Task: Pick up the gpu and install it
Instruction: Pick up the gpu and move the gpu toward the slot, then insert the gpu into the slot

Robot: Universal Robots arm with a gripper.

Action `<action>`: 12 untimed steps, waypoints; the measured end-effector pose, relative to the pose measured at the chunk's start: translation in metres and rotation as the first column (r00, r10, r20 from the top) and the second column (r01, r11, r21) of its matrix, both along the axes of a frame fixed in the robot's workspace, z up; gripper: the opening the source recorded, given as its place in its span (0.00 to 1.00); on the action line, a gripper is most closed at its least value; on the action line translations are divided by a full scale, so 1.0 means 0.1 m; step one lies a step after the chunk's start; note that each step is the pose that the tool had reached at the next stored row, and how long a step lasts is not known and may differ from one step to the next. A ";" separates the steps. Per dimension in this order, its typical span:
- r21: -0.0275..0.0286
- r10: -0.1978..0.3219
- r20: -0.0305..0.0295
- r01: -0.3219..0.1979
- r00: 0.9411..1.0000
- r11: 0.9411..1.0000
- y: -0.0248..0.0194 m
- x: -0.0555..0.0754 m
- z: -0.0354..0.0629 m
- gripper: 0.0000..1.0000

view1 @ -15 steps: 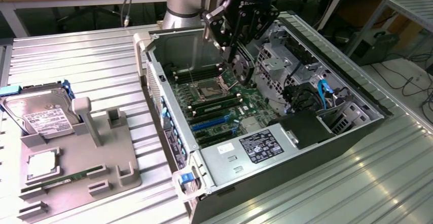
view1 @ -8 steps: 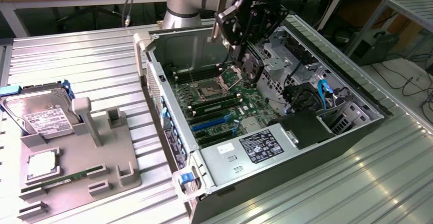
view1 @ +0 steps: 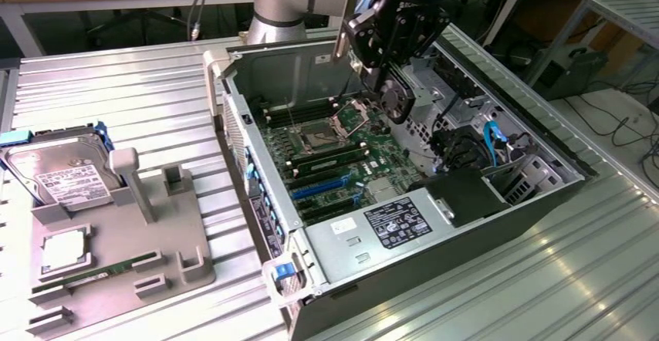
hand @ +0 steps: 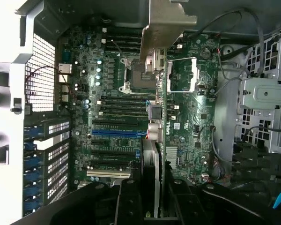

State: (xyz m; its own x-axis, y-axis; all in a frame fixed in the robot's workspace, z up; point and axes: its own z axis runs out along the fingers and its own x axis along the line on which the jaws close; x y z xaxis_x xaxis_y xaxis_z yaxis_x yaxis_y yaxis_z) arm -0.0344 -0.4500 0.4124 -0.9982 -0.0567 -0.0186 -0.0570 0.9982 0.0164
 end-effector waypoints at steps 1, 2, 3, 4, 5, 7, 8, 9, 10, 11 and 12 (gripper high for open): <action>0.000 0.000 0.000 0.000 1.000 1.000 0.000 0.00 0.000 0.27; 0.000 0.000 0.000 0.000 1.000 1.000 0.000 0.00 0.000 0.27; 0.000 0.000 0.000 0.000 1.000 1.000 0.001 0.00 0.000 0.27; 0.000 0.000 0.000 0.000 1.000 1.000 0.000 0.00 0.000 0.27; 0.000 0.000 0.000 0.000 1.000 1.000 0.000 0.00 0.000 0.27; 0.000 0.000 0.000 0.000 1.000 1.000 0.000 0.00 0.000 0.27; 0.000 0.000 0.000 0.000 1.000 1.000 0.000 0.00 0.000 0.27; 0.000 0.000 0.000 0.000 1.000 1.000 0.000 0.00 0.000 0.27; 0.000 0.000 0.000 0.000 1.000 1.000 0.001 0.00 0.000 0.27; 0.000 0.000 0.000 0.000 1.000 1.000 0.001 0.00 0.000 0.27; 0.000 0.000 0.000 0.000 1.000 1.000 0.000 0.00 0.000 0.27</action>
State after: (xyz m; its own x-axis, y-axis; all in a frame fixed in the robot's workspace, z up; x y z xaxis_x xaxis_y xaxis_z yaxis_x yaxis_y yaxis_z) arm -0.0344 -0.4499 0.4124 -0.9982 -0.0567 -0.0186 -0.0570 0.9982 0.0164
